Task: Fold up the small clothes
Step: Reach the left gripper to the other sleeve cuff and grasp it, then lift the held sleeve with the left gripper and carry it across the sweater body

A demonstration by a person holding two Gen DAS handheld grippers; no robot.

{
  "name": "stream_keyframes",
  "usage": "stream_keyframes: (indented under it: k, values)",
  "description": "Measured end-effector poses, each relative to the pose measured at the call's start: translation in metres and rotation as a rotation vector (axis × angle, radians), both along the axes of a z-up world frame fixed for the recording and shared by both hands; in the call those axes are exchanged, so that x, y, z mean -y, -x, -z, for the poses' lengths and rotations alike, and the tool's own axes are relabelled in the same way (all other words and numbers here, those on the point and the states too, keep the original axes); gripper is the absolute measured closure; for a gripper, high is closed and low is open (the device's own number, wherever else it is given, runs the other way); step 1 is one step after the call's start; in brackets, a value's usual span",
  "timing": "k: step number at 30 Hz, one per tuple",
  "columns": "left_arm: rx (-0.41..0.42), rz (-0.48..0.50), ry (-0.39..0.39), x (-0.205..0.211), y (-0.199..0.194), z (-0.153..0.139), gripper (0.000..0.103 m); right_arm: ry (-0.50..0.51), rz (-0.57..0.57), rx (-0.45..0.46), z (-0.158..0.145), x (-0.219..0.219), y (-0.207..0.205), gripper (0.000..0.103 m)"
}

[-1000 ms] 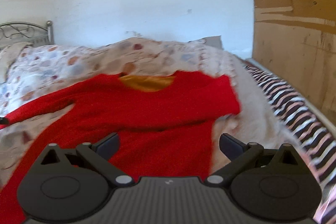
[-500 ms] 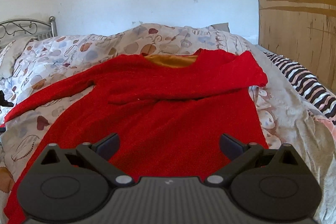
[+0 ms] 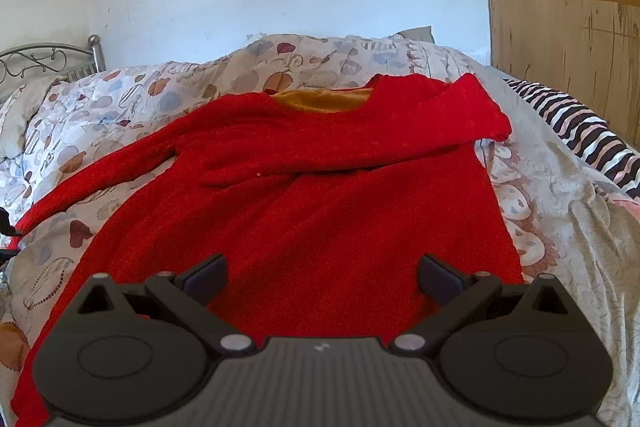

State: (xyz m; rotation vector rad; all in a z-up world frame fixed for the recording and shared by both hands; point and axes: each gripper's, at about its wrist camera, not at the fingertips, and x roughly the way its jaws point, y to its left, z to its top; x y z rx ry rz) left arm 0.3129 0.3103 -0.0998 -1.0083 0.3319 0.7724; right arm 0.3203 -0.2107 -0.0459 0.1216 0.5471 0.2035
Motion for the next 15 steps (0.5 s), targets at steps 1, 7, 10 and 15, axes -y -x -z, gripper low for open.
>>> stream_keyframes:
  k: [1,7,10,15]
  values:
    - [0.010,-0.017,-0.008,0.001,0.003,-0.001,0.087,-0.002,0.001,-0.001,0.000,0.000,0.000,0.000]
    - [0.059,-0.024,-0.116,0.003,0.003,-0.017,0.103,-0.014,0.000,-0.005,0.002,0.002,0.000,0.000]
    - [0.068,-0.001,-0.173,0.004,-0.001,-0.026,0.103,-0.019,0.001,-0.005,0.003,0.002,0.000,0.000]
    - [0.089,0.027,-0.238,0.009,-0.007,-0.041,0.103,-0.029,0.000,-0.004,0.004,0.004,0.000,0.000]
